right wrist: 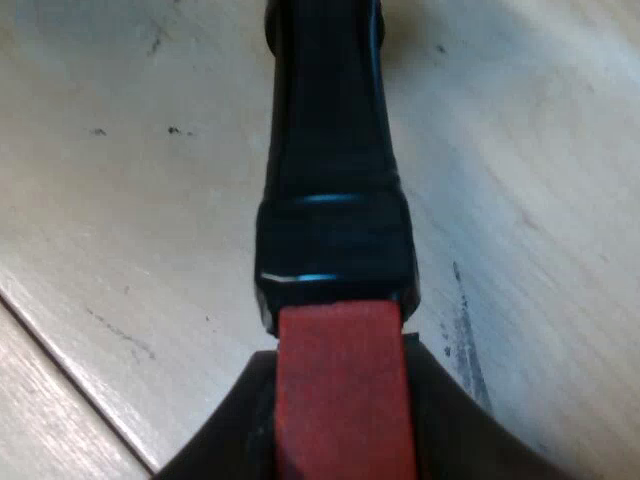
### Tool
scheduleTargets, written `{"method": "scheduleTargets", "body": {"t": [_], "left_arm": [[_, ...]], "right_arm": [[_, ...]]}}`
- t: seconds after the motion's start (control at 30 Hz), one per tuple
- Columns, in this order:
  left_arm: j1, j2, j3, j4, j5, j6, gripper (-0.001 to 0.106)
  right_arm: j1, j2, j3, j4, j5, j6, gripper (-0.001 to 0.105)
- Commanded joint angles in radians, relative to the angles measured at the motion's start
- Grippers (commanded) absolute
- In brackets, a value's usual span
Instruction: Grind coffee beans and then tamp
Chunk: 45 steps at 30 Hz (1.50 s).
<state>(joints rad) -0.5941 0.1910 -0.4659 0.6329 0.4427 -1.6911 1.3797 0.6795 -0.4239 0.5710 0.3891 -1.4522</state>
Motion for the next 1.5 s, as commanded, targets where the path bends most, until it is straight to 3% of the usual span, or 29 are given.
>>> {"method": "scheduleTargets", "body": {"t": [0.03,0.43,0.8,1.03,1.2,1.5], "left_arm": [[-0.004,-0.004,0.018,0.000,-0.014,-0.013,0.076],[-0.004,0.001,0.120,-0.004,-0.028,-0.061,0.076],[-0.004,0.180,0.120,-0.059,-0.045,-0.058,0.076],[-0.004,0.262,0.120,-0.071,-0.042,-0.055,0.076],[-0.004,0.270,0.120,-0.078,-0.011,-0.055,0.076],[-0.004,0.270,0.120,-0.083,0.002,-0.055,0.076]], "right_arm": [[-0.003,-0.013,0.039,-0.123,0.025,-0.003,0.000],[-0.003,0.030,0.105,-0.182,0.054,0.028,0.000],[-0.003,0.199,0.105,-0.326,0.048,0.040,0.000],[-0.003,0.270,0.105,-0.331,0.064,0.125,0.000],[-0.003,0.282,0.105,-0.327,0.070,0.125,0.000],[-0.003,0.284,0.098,-0.267,-0.055,0.125,0.002]]}}
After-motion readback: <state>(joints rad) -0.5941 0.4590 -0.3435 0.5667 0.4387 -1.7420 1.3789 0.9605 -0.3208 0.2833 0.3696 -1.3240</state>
